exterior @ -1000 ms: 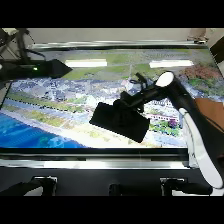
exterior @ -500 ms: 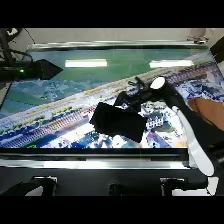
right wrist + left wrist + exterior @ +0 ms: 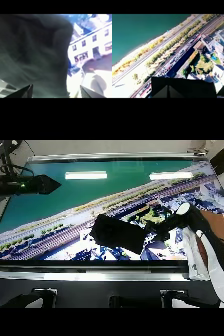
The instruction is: Fold the shirts.
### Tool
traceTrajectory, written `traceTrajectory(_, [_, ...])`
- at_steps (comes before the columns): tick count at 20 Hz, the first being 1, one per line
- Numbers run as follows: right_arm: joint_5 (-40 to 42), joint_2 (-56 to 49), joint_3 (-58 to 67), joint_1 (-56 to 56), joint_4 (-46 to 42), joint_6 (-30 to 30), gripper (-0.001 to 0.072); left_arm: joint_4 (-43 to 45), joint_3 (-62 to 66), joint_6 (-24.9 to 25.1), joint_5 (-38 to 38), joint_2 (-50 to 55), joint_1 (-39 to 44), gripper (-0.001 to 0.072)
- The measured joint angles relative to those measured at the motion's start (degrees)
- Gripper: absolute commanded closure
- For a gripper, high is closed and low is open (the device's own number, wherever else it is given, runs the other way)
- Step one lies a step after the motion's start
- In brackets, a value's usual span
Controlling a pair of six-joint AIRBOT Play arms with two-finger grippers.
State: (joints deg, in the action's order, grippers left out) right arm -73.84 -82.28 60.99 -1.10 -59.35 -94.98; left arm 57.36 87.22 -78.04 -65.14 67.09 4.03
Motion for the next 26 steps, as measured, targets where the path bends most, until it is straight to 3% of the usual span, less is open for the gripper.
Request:
traceTrajectory(3, [6.47, -0.11, -6.16, 1.66, 4.35, 2.84, 0.0042, 0.20, 0.00, 0.00, 0.00, 0.00, 0.00, 0.0685])
traceTrajectory(4, [8.26, -0.26, -7.17, 2.34, 5.75, 3.85, 0.0120, 0.24, 0.00, 0.00, 0.00, 0.00, 0.00, 0.0685])
traceTrajectory(5, [9.90, -0.39, -7.93, 3.10, 7.37, 4.76, 0.0350, 0.22, 0.00, 0.00, 0.02, 0.00, 0.00, 0.0685])
traceTrajectory(6, [11.34, -0.57, -8.50, 3.93, 9.05, 5.44, 0.0662, 0.22, 0.00, 0.00, 0.02, 0.00, 0.00, 0.0684])
traceTrajectory(9, [12.96, -0.37, -9.03, 5.03, 14.21, 8.13, 0.0662, 0.26, 0.00, 0.00, 0.02, 0.00, 0.00, 0.0684])
traceTrajectory(13, [8.59, 4.02, -2.23, 1.79, 18.14, 11.91, 0.0663, 0.31, 0.00, 0.00, 0.02, 0.04, 0.00, 0.0684])
traceTrajectory(21, [-11.47, 9.03, 28.39, -20.76, 9.01, 1.01, 0.0662, 0.31, 0.00, 0.28, 0.13, 1.38, 0.00, 0.0684])
traceTrajectory(26, [-14.53, 9.31, 35.69, -36.54, 5.40, -0.90, 0.0662, 0.28, 0.00, 0.94, 0.13, 1.55, 0.00, 0.0684])
